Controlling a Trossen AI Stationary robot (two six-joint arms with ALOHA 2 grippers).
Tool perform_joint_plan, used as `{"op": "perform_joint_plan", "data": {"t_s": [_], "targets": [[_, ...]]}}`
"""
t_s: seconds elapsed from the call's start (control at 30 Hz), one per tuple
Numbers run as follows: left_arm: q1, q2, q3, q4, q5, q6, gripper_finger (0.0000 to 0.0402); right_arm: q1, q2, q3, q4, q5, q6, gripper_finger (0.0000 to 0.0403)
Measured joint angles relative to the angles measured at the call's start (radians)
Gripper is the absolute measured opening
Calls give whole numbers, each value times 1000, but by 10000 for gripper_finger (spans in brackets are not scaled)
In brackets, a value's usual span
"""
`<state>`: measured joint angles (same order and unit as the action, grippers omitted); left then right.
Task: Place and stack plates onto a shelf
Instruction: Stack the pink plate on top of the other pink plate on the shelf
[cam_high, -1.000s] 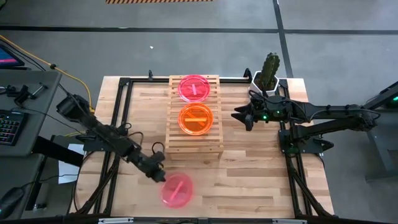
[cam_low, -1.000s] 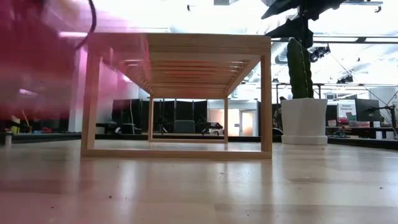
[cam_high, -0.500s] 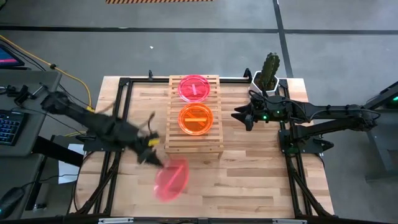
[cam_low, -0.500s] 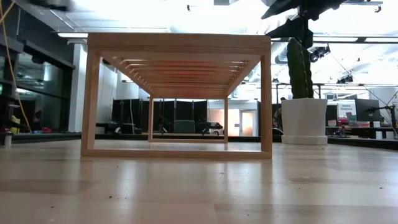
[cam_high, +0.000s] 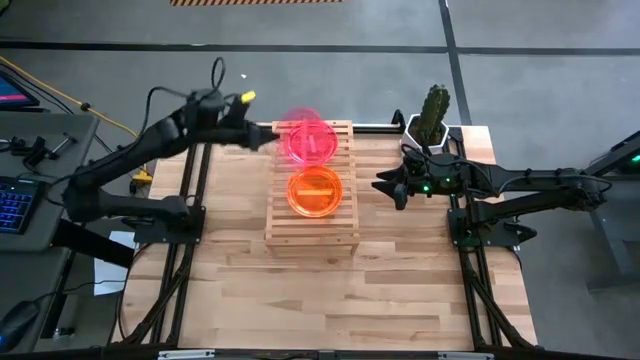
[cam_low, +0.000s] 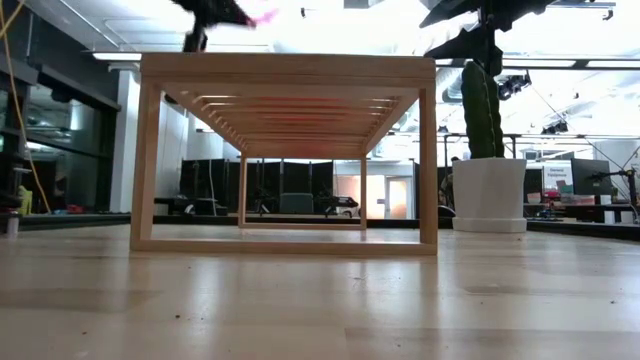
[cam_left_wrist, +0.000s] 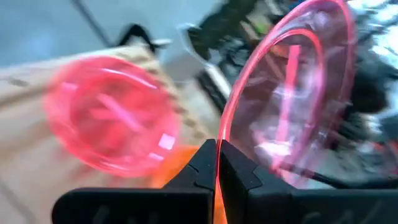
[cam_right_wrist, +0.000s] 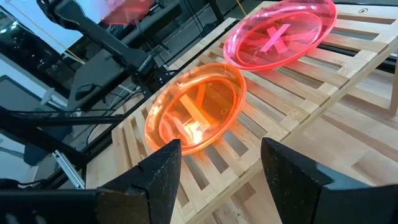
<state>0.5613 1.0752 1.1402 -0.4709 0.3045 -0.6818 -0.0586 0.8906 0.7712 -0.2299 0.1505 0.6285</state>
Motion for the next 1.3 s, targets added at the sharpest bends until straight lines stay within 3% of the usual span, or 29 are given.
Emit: {"op": "perform_joint_plan", "data": {"t_s": [0.27,0.53,0.8,1.3], "targets": [[154,210,8,40,5,88,0,0,0,0,3,3,-4,205],[159,316,8,51,-1,103,0,0,0,0,2,3,-4,205],[155,335,6,56,-51,112,3,0,0,0,2,3,-4,205],[124,314,5,51,-46,116,123,0,0,0,2,0,-8,205]]}}
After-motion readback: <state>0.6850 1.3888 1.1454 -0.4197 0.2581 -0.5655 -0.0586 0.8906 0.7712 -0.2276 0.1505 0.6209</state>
